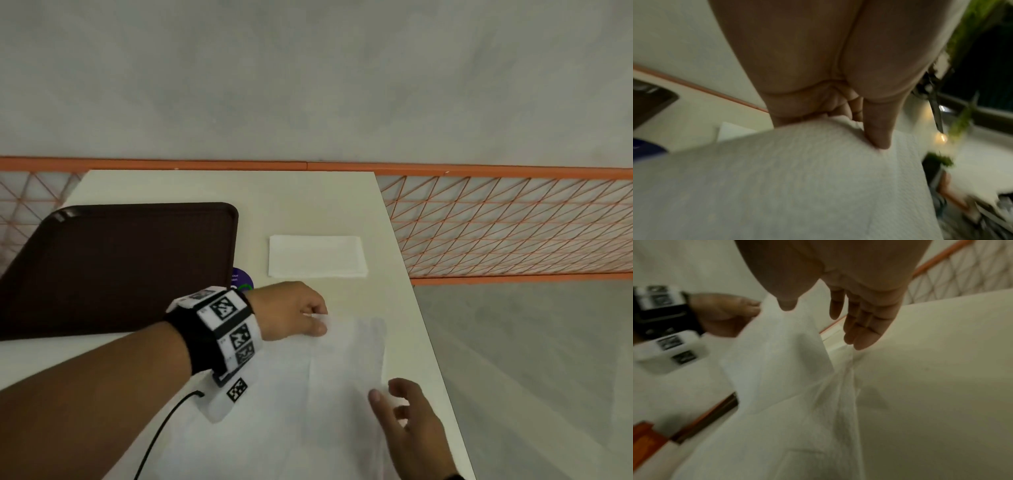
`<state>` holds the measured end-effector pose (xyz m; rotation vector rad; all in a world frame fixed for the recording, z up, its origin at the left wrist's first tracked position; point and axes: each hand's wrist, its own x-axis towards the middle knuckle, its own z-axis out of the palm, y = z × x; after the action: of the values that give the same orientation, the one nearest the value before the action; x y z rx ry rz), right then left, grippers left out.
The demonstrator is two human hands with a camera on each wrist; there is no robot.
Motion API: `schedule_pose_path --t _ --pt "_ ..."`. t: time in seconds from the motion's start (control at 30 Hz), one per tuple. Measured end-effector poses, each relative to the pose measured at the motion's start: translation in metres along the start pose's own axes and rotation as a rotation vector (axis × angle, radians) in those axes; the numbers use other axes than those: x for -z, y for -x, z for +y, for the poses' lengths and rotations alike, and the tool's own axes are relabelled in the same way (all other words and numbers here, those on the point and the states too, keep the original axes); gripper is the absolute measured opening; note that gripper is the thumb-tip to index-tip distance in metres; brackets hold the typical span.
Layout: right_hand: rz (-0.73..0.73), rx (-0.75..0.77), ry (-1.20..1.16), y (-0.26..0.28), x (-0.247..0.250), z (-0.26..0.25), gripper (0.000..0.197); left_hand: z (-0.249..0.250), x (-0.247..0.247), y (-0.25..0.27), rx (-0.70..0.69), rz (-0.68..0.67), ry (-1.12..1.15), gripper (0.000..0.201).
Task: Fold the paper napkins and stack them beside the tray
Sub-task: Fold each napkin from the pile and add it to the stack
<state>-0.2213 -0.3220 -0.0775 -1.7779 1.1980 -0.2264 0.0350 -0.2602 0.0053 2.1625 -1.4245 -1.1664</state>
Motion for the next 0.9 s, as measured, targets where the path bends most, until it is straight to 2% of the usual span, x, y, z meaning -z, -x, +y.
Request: schedule_pose_path --t 0.07,0.1,0.17,0.23,0.3,0.4,0.57,0.67,0.73,0.8,0.9 --pt "-0.124 -0.046 -0.147 -0.001 0.003 -0.002 0.061 -0.010 0.009 0.020 -0.001 0.050 0.284 0.012" --pt "-0.203 -0.070 -0.208 -0.002 0.003 -0.004 0.066 -0.014 0.011 0.028 -0.005 0.097 0.437 0.009" --pt "-0.345 -0.163 -0.404 -0.005 0.001 -0.008 0.064 -0.025 0.008 0.040 0.039 0.255 0.742 0.008" --pt "-0.435 -0.279 -0.625 -0.009 -0.006 -0.013 0.061 -0.042 -0.004 0.046 0.159 0.450 0.947 0.015" --pt "-0.455 -0.341 -0.754 -0.009 -0.017 -0.023 0.044 -0.064 -0.022 0.050 0.277 0.598 0.909 0.025" --pt "-0.405 -0.340 -0.734 -0.011 -0.029 -0.036 0.025 -0.077 -0.046 0.059 0.320 0.636 0.808 0.042" --pt "-0.198 -0.276 -0.566 -0.019 -0.035 -0.041 0.036 -0.093 -0.069 0.076 0.346 0.691 0.778 0.025" --pt "-0.273 -0.197 -0.558 -0.017 -0.030 -0.046 0.043 -0.098 -0.076 0.083 0.386 0.666 0.826 0.021" --pt "-0.324 -0.141 -0.470 -0.015 -0.026 -0.048 0.042 -0.100 -0.078 0.088 0.363 0.603 0.818 0.030" --pt "-0.310 -0.064 -0.302 -0.015 -0.022 -0.049 0.037 -0.100 -0.077 0.093 0.354 0.569 0.686 0.036" --pt "-0.269 0.067 -0.091 -0.012 -0.014 -0.056 0.023 -0.091 -0.072 0.103 0.346 0.620 0.401 0.024"
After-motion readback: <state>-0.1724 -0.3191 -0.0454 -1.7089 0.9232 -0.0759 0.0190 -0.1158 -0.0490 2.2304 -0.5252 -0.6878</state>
